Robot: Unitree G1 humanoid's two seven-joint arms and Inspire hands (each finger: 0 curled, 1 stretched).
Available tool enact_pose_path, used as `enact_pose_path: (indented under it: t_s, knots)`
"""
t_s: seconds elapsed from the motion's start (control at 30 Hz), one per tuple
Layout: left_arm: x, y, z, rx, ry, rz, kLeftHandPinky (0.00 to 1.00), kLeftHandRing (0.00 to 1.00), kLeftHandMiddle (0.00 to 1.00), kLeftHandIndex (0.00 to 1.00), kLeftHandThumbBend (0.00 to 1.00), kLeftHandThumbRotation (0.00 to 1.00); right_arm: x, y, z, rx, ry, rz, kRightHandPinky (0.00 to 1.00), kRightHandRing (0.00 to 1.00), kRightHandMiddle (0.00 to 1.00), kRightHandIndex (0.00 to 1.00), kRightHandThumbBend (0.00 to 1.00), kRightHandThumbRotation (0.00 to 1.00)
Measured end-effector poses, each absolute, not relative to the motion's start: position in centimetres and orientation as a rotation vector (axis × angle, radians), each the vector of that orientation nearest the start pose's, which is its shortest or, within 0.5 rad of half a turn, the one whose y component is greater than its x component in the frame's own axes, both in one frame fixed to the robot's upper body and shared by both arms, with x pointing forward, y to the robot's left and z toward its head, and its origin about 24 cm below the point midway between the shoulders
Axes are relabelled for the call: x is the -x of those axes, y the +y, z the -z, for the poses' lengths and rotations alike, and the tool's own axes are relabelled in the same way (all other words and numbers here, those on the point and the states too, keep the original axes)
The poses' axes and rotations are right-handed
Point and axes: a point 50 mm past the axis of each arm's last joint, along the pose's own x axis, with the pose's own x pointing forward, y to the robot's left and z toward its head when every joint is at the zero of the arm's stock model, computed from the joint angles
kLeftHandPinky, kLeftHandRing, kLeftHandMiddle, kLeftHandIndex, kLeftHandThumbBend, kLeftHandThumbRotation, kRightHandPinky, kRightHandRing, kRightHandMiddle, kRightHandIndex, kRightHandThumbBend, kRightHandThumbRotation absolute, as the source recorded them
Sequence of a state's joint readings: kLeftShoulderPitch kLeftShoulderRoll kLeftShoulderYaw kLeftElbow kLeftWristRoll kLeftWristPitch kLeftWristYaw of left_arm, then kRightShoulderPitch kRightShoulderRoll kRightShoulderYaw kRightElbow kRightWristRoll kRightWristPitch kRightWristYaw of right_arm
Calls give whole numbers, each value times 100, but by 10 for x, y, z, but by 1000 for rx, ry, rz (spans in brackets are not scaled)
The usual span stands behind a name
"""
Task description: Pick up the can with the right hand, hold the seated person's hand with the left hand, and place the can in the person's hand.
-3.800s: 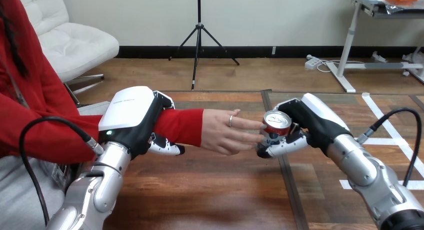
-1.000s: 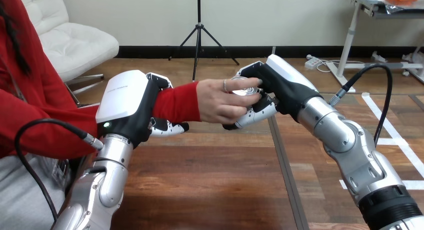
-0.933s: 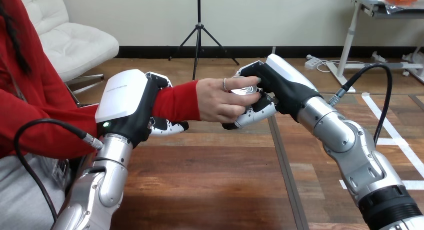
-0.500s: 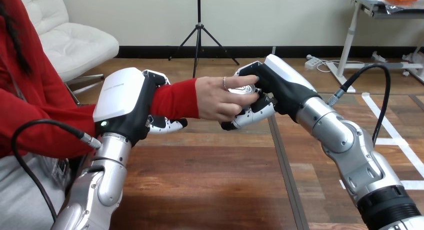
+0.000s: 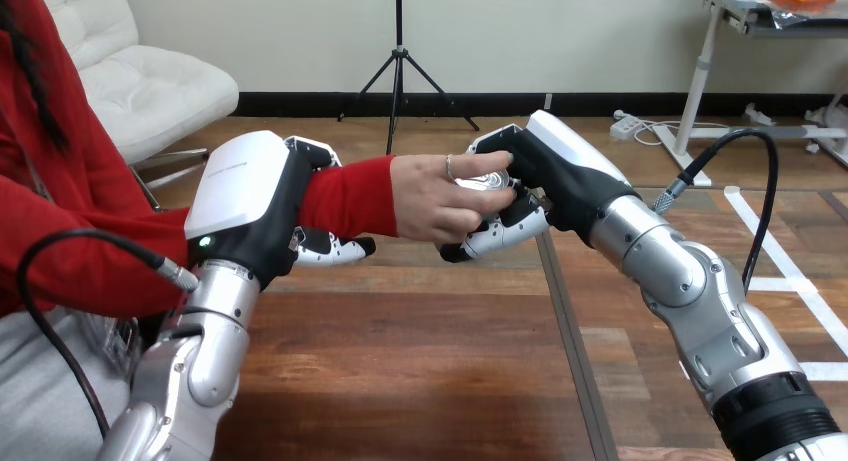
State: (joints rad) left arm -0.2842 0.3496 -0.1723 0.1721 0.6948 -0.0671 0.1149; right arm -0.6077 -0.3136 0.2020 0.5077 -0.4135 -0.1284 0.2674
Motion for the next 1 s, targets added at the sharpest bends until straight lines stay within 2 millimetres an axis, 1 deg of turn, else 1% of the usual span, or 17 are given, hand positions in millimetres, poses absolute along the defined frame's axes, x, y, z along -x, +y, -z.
enact_pose_path:
  t_s: [0.03,0.1,0.27,0.3,0.57,0.6,0.87,0.93,1.0]
  knots:
    - [-304,164,-87,-1062,-261,74,36,45,53,55,85,11,-355,-135,-102,846,-117,-457,40,46,50,55,74,12]
    - [-304,164,-89,-1065,-261,88,37,47,55,57,86,13,-355,-135,-101,846,-111,-463,40,47,51,56,75,16]
    - [-303,160,-95,-1067,-269,123,40,49,57,61,89,18,-353,-135,-100,843,-100,-481,42,48,53,58,79,26]
    - [-303,160,-96,-1067,-269,129,40,50,58,61,89,20,-353,-135,-100,842,-99,-483,43,49,54,58,81,31]
    - [-301,159,-104,-1059,-281,159,40,50,58,62,91,28,-349,-136,-99,835,-99,-500,46,52,56,60,87,49]
    - [-301,159,-105,-1057,-284,161,40,50,58,62,93,31,-349,-136,-99,834,-99,-502,47,54,57,61,89,54]
    - [-299,156,-116,-1020,-330,176,40,51,59,62,98,40,-346,-137,-102,819,-115,-507,49,57,60,63,97,71]
    - [-298,155,-120,-1009,-347,182,41,52,59,62,99,42,-346,-138,-103,816,-119,-507,50,58,61,63,98,78]
    - [-297,154,-123,-994,-364,189,41,52,59,62,100,44,-346,-138,-105,813,-124,-509,51,58,61,64,99,81]
